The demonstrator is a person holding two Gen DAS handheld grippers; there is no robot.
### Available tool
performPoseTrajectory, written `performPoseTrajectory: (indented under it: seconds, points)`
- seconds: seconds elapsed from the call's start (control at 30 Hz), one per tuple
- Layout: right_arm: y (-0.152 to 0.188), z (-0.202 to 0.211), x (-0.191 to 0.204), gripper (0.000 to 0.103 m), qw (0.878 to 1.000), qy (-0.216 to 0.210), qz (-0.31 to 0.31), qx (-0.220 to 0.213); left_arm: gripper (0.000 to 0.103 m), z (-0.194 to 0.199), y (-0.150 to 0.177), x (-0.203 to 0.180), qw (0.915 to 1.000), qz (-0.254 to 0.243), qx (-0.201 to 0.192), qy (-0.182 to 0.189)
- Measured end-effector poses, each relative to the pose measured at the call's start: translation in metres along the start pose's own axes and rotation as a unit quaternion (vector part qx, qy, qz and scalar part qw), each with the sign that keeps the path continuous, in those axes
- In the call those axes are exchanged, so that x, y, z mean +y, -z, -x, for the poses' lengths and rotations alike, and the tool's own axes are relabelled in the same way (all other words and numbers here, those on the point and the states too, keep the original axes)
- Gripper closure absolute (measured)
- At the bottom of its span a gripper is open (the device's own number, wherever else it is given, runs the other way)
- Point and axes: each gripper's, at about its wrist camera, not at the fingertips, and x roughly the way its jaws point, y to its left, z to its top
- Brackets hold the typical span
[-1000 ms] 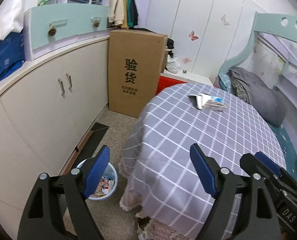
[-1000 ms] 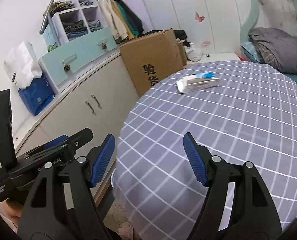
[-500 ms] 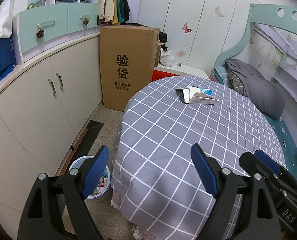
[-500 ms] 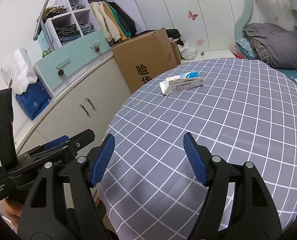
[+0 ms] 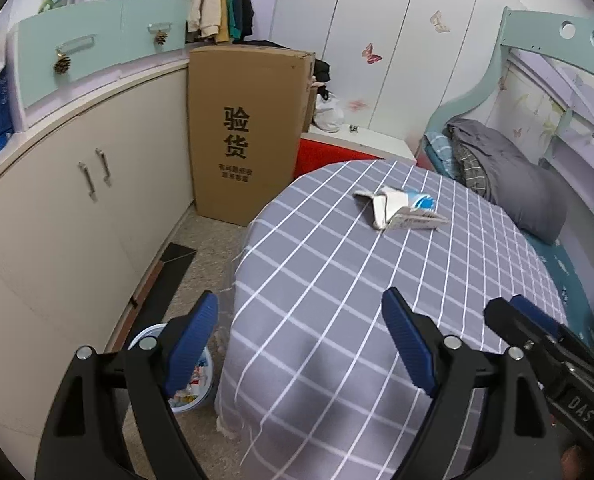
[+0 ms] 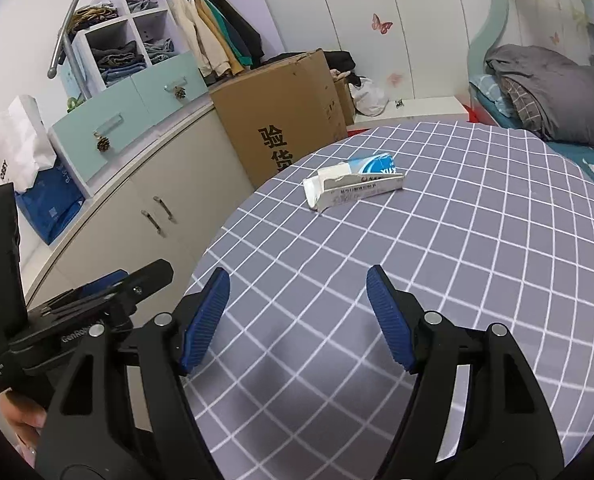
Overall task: Collect trash
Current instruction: 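Move both tools back to the table toward the tissue box, then grasp the white packet with the left tool while the right tool grasps the blue tissue box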
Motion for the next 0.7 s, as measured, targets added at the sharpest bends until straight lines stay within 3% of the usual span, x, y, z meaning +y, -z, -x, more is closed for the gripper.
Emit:
performPoseTrajectory:
  seconds: [0.1,0.43,0.7]
  points:
    - [-0.009,-0.013,-0.009,0.033,1.000,0.004,-0.011,0.007,0.020,-0.011,-0.010,0.002,1.0000,0.007,0.002,0.001]
    - [-0.048,-0.047,-0.040,0.033,0.998,0.034,-0.054,-0.008,0.020,-0.075,-0.048,0.009,0.9968,0.045,0.036,0.054]
    - [-0.081,-0.081,-0.090,0.033,0.993,0.058,-0.099,-0.004,0.020,-0.122,-0.071,-0.024,0.9936,0.035,0.051,0.095]
